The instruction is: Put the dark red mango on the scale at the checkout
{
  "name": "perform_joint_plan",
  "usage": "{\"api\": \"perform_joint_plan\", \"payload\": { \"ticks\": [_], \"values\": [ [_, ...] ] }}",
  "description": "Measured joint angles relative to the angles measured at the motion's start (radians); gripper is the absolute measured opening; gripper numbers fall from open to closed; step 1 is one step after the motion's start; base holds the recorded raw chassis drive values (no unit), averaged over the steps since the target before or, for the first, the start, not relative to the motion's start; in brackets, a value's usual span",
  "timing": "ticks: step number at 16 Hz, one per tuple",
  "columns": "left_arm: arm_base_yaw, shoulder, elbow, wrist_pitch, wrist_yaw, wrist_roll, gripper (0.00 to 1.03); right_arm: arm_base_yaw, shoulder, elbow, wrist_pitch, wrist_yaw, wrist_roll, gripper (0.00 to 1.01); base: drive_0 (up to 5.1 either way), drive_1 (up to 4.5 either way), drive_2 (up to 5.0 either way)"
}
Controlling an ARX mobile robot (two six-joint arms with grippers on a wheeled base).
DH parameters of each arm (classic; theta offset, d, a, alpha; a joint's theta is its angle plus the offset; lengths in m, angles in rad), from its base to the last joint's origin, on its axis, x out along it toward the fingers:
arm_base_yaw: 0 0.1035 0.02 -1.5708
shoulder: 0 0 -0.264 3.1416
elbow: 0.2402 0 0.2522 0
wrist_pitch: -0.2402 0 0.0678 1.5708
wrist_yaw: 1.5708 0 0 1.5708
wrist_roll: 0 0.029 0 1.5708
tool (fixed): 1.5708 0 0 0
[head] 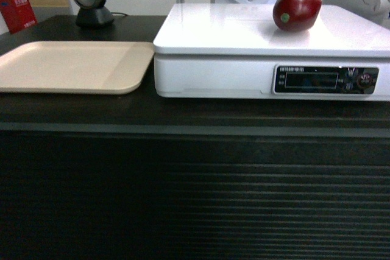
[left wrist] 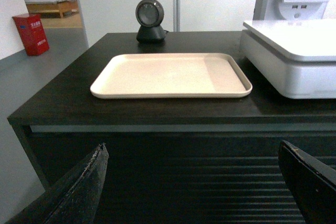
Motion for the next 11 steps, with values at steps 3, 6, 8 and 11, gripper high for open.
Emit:
{"api": "perform_joint_plan", "payload": {
  "ticks": [3,6,8,11],
  "values": [
    [0.0,0.0,0.0,0.0,0.0,0.0,0.98,0.0,0.0,0.0,0.0,0.001,0.001,0.98,0.0,0.0,0.0],
    [0.0,0.0,0.0,0.0,-0.001,0.0,0.98,0.0,0.0,0.0,0.0,0.0,0.001,0.98,0.0,0.0,0.0],
    [0.0,0.0,0.0,0.0,-0.001,0.0,0.98,0.0,0.0,0.0,0.001,0.0,-0.001,0.98,0.0,0.0,0.0],
    [0.0,0.0,0.0,0.0,0.0,0.0,0.98,0.0,0.0,0.0,0.0,0.0,0.0,0.98,0.0,0.0,0.0]
  ]
}}
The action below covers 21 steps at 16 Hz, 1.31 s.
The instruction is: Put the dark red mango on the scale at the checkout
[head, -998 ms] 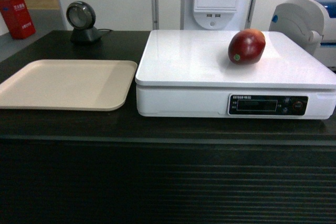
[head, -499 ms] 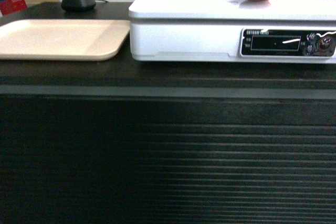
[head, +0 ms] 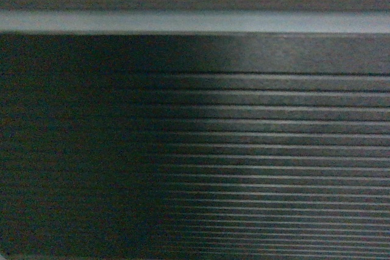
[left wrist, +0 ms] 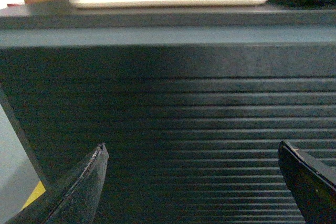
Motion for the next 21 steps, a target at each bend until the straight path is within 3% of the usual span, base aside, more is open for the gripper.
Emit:
{"api": "perform_joint_plan", "payload": {
  "ticks": [21],
  "values": [
    [0.0,0.0,0.0,-0.002,0.0,0.0,0.98,0.0,0.0,0.0,-0.002,0.0,0.0,0.98,0.0,0.0,0.0]
  ]
}}
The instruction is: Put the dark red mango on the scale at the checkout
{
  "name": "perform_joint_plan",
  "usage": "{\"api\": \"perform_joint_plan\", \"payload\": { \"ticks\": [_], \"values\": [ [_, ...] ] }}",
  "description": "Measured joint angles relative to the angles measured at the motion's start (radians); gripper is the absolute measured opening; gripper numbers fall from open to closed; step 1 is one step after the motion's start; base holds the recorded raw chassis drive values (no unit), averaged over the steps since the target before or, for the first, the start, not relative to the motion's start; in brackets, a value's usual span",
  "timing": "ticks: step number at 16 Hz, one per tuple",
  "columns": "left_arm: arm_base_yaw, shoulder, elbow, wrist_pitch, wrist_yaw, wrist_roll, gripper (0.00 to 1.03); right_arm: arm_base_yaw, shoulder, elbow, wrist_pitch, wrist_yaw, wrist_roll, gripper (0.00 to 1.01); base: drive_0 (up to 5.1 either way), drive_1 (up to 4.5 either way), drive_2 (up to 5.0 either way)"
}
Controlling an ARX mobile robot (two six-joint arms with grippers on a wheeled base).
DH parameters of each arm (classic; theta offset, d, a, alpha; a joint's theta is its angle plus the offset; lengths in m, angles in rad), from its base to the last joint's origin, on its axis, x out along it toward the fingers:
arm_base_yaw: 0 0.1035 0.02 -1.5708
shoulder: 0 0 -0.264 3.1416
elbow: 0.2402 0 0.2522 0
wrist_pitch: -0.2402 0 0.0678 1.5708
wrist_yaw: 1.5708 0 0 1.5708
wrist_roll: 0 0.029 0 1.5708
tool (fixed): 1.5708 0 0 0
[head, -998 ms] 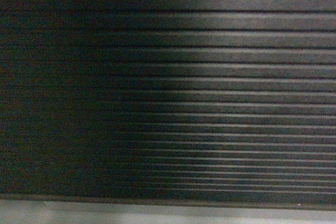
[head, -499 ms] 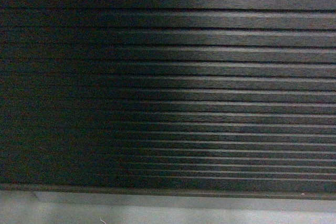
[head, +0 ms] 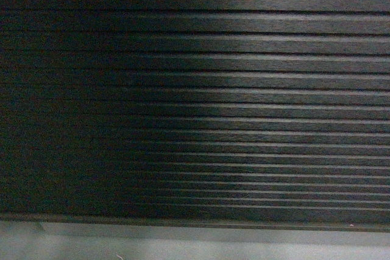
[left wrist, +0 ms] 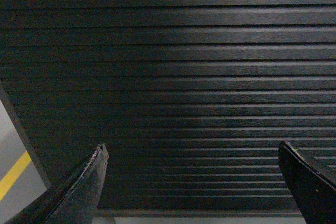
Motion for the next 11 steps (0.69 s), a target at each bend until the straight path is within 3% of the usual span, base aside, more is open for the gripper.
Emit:
{"api": "perform_joint_plan", "payload": {
  "ticks": [11],
  "values": [
    [0.0,0.0,0.0,0.0,0.0,0.0,0.98,0.0,0.0,0.0,0.0,0.0,0.0,0.98,0.0,0.0,0.0]
  ]
}}
